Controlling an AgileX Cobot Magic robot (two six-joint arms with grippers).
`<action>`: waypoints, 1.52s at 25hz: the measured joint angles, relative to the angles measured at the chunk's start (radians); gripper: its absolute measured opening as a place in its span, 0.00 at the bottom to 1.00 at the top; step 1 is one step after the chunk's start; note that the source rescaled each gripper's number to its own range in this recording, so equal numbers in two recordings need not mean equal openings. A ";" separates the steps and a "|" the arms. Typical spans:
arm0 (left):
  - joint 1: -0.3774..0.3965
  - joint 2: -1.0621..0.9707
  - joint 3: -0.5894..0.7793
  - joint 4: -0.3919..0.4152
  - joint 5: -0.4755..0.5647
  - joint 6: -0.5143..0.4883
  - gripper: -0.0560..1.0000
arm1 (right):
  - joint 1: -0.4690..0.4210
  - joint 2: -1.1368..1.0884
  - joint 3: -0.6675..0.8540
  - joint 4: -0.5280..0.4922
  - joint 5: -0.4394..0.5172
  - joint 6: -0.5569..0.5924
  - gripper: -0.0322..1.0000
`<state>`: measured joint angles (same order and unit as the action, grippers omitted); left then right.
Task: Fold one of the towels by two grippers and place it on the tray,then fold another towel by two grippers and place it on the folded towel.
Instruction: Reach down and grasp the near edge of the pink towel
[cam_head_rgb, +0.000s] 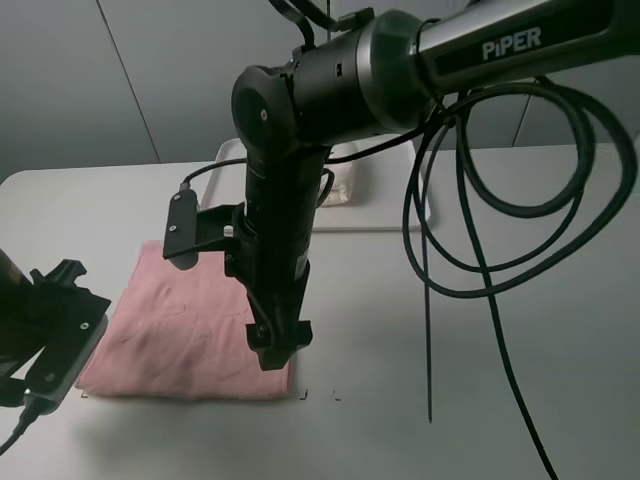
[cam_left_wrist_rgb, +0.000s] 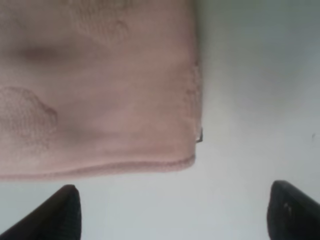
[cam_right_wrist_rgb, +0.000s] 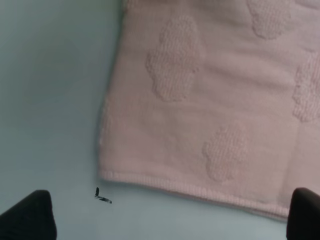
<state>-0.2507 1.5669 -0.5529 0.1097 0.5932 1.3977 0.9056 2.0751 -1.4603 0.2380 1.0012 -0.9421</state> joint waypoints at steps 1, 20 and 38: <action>0.000 0.011 0.000 -0.003 -0.010 0.007 0.96 | 0.000 0.005 0.000 -0.006 0.000 0.005 1.00; -0.062 0.152 0.000 -0.039 -0.097 -0.010 0.96 | 0.000 0.012 0.000 -0.017 -0.029 0.016 1.00; -0.062 0.115 0.000 0.075 -0.065 -0.107 0.96 | 0.000 0.048 0.000 -0.018 -0.029 0.012 1.00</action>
<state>-0.3123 1.6824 -0.5529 0.1847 0.5287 1.2906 0.9056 2.1228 -1.4603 0.2197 0.9721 -0.9298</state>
